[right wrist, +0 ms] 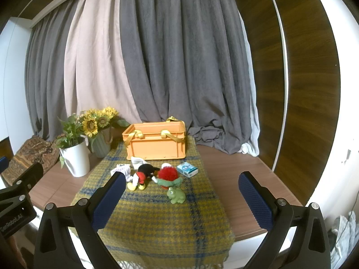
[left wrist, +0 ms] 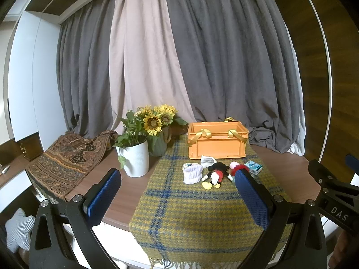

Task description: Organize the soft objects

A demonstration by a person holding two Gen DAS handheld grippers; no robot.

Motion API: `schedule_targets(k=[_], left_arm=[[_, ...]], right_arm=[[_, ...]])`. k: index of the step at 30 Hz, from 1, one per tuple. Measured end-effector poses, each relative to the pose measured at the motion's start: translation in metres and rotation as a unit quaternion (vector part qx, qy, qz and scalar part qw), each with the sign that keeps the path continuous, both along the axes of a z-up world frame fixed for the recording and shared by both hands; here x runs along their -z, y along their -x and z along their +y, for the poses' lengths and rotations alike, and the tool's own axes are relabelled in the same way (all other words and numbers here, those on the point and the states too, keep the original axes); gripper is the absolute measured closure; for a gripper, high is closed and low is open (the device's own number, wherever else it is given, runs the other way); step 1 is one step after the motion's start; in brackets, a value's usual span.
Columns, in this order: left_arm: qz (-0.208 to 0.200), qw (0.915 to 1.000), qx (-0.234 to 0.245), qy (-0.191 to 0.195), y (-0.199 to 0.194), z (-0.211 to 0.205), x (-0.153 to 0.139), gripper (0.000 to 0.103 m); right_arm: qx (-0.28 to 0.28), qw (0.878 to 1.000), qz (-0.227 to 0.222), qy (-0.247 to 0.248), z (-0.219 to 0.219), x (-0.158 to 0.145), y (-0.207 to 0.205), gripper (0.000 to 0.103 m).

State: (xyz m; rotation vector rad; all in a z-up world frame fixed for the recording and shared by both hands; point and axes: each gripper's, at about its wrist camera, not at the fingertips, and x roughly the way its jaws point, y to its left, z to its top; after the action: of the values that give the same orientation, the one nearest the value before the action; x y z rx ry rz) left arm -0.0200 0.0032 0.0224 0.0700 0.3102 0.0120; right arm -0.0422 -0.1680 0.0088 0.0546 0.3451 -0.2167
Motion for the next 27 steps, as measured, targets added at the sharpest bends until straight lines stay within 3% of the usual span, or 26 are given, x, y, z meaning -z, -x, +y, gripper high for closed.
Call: schedule_targets(k=[27], left_arm=[[0.004,1.0000,0.005,0.002,-0.005,-0.009,-0.003,0.000]], right_arm=[[-0.003,1.000,0.010,-0.009,-0.002,0.002,-0.010,0.001]])
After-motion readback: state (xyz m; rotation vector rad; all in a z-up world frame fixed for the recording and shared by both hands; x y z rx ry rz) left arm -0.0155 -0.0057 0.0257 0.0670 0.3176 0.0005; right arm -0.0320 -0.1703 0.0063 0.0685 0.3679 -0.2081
